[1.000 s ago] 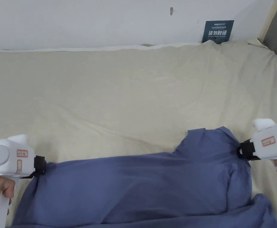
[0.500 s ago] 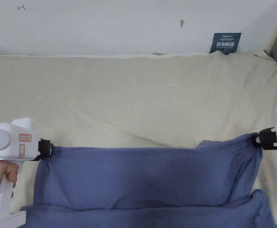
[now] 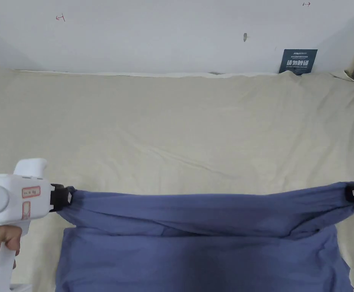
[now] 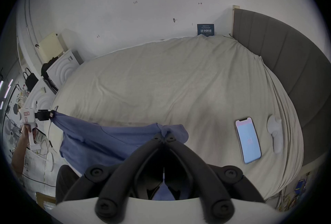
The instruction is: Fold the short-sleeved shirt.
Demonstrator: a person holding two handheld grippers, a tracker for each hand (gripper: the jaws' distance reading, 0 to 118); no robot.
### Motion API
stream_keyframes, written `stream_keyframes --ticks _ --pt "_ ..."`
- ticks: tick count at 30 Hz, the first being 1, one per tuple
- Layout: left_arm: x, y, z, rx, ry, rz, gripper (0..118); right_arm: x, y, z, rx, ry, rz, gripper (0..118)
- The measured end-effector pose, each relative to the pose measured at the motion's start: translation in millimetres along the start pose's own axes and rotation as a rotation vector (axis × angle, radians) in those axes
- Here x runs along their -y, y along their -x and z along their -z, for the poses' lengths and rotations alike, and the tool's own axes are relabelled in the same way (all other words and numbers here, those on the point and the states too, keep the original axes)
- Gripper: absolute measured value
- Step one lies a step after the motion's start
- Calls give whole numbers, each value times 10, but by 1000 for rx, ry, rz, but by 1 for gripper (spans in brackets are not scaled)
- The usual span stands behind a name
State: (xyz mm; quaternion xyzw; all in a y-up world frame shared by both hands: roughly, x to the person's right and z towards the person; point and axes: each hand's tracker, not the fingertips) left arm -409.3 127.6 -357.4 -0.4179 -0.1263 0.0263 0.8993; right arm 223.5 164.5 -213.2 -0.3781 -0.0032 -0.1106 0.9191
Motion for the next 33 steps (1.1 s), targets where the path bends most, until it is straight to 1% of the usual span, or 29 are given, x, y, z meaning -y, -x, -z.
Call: stream_keyframes --ticks 3,5,7,10,12,16,18,22,23,24,25,26,27,28,29,30,32,33 --pt "337 31 -147 3 -5 12 5 365 -33 -139 -26 12 33 1" --pt "564 47 -198 2 4 16 5 604 -52 -182 -28 28 45 1" --pt "804 58 -234 -5 10 14 5 848 -100 -184 -34 63 73 1" --pt "1037 109 -165 17 59 16 5 1102 -167 -108 -22 115 117 1" --pt "1121 137 -95 1 112 10 5 1205 -213 -25 -21 146 143 1" --pt "1233 178 -7 -3 125 -21 5 1310 -242 139 -8 194 143 1" --pt "1268 182 24 -19 166 -50 5 1330 -244 193 8 213 131 1" --pt "1310 250 127 -18 176 -51 5 1324 -285 236 22 233 140 1" --pt "1300 243 109 -18 177 -53 9 1308 -284 247 27 239 140 1" --pt "1287 246 109 -30 179 -53 34 1290 -282 239 36 245 136 3" --pt "1287 272 125 -90 194 -61 95 1259 -254 221 97 259 136 30" --pt "1300 316 138 -90 209 -78 118 1225 -201 190 188 260 123 72" --pt "1295 361 39 -67 110 -127 115 1208 -174 160 238 254 88 111" --pt "1319 427 -22 -38 168 -150 114 1206 -156 95 196 215 67 115" --pt "1325 499 -63 -23 183 -178 115 1212 -124 -25 168 142 67 113" --pt "1336 566 -117 -24 174 -214 115 1200 -84 -68 157 165 94 113" --pt "1275 460 -371 -10 144 -248 113 1145 -24 -112 128 197 123 113" --pt "1268 471 -453 -15 115 -263 110 1140 27 -141 127 181 141 110"
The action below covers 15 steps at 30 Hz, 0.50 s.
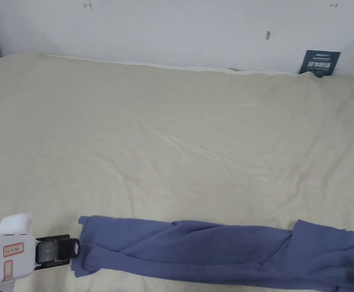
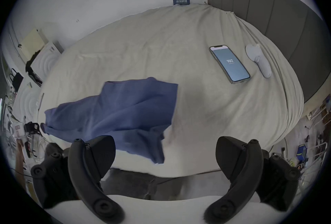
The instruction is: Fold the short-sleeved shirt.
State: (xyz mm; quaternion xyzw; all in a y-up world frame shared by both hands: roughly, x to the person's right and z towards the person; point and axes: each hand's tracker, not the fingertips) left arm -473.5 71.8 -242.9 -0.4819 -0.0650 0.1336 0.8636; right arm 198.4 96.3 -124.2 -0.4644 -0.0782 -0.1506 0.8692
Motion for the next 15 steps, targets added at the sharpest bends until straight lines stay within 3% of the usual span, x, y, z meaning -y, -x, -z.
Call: stream_keyframes --ticks 1,2,3,6,8,12,15 --pt "-9 8 -65 15 -13 0 94 30 48 -46 -34 -47 23 90" --pt "-66 186 20 29 -12 -2 53 49 86 -87 -70 -76 31 50" --pt "-109 230 39 46 -7 -20 0 28 178 -97 -108 -72 32 1" --pt "-200 296 132 74 15 -46 0 20 417 -79 -27 -127 5 0" --pt "-251 319 208 138 19 -64 0 1 541 -37 -78 -112 2 0" --pt "-414 415 398 285 79 -105 0 12 713 -21 -89 -114 -5 0" --pt "-491 464 551 275 85 -86 0 7 792 8 -103 -98 5 0"
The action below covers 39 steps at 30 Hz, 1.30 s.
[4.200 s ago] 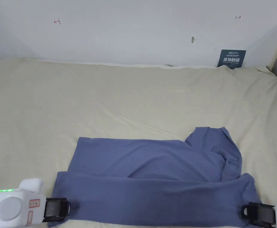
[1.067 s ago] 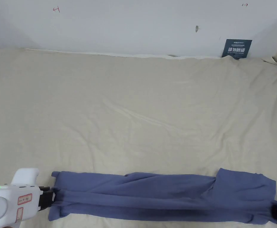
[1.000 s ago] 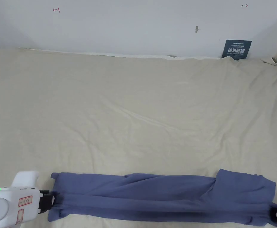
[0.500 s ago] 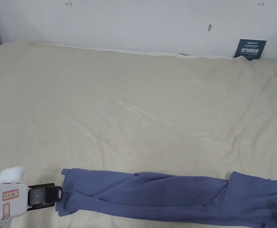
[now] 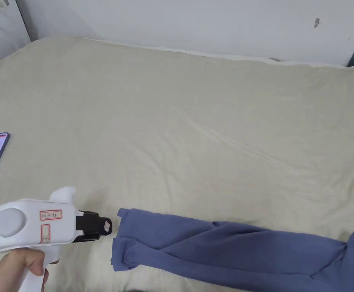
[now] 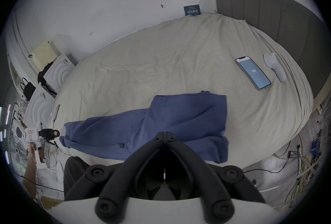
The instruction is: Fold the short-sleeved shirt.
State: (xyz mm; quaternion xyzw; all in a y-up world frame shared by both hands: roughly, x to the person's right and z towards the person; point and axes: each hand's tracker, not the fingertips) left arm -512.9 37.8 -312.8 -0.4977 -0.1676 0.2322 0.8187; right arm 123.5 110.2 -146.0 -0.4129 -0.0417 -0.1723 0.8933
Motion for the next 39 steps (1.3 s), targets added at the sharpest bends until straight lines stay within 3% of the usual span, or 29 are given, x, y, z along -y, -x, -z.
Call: stream_keyframes --ticks 2,3,4,5,11,15,18,19,21,23,25,27,30,39 --pt "-73 82 95 108 48 -3 1 0 46 22 -8 9 2 0" --pt "-88 109 125 118 53 -8 35 6 78 30 -4 12 -2 0" --pt "-102 133 209 127 76 -11 109 7 109 59 -8 22 -14 0" --pt "-119 176 232 173 127 -10 118 5 132 77 -12 30 -23 0" --pt "-166 236 546 340 140 -48 116 -3 243 163 4 51 -29 1" --pt "-196 267 793 551 169 -148 115 21 280 188 13 59 -35 1" --pt "-195 90 904 531 170 -64 115 34 304 212 17 67 -27 1" --pt "-202 63 906 526 177 -58 105 40 321 206 18 67 -25 1" --pt "-202 77 883 498 167 -44 2 40 343 199 4 64 -30 1" --pt "-192 182 999 232 141 56 2 32 368 204 -5 64 -45 1" --pt "-247 344 1003 450 157 -123 2 5 384 201 -1 66 -53 1" --pt "-240 218 868 363 129 -55 2 -18 387 177 -11 61 -63 1" --pt "-339 204 669 358 122 -71 2 -80 380 184 -11 53 -71 1" --pt "-731 628 4 82 29 -45 2 -148 409 246 -47 41 -83 1"
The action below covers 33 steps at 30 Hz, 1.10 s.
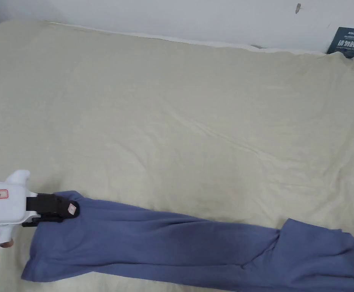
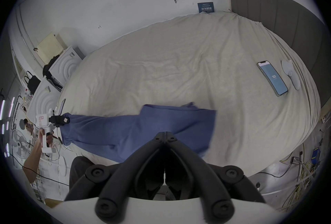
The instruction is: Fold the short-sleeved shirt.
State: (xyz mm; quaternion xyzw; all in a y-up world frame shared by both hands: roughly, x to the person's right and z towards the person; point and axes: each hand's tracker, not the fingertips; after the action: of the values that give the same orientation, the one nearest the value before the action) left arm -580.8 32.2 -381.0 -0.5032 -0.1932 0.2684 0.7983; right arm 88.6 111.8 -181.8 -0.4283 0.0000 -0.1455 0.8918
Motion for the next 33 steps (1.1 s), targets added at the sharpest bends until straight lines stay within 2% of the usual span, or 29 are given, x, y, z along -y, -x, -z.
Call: stream_keyframes --ticks 6,10,13,15,17,19,24,28,30,31,32,33 --pt "29 -360 -202 -105 2 29 2 12 31 -20 -31 -8 -3 1" --pt "94 -965 -297 -291 -14 182 2 69 51 -108 -37 -13 -18 1" --pt "181 -1432 -320 -347 -4 260 2 113 42 -232 -40 -26 -30 1" --pt "220 -1690 -283 -390 7 265 2 134 22 -331 -48 -35 -33 1" --pt "279 -1946 -198 -446 18 342 2 148 4 -441 -64 -45 -43 1" --pt "363 -2226 -51 -515 37 392 2 174 -10 -540 -67 -52 -63 1" --pt "593 -2781 497 -535 124 486 2 272 -53 -687 -93 -36 -109 1" --pt "920 -3240 1071 -594 145 626 2 351 -77 -725 -124 -21 -122 1" --pt "1061 -3404 1402 -616 147 637 3 369 -134 -695 -139 -15 -126 1" --pt "1164 -3481 1597 -628 146 644 11 382 -134 -683 -143 -13 -125 1" --pt "1282 -3581 1754 -644 146 664 36 393 -135 -670 -145 -10 -125 1" --pt "1385 -3645 1903 -616 135 665 85 400 -134 -651 -149 -6 -121 1"
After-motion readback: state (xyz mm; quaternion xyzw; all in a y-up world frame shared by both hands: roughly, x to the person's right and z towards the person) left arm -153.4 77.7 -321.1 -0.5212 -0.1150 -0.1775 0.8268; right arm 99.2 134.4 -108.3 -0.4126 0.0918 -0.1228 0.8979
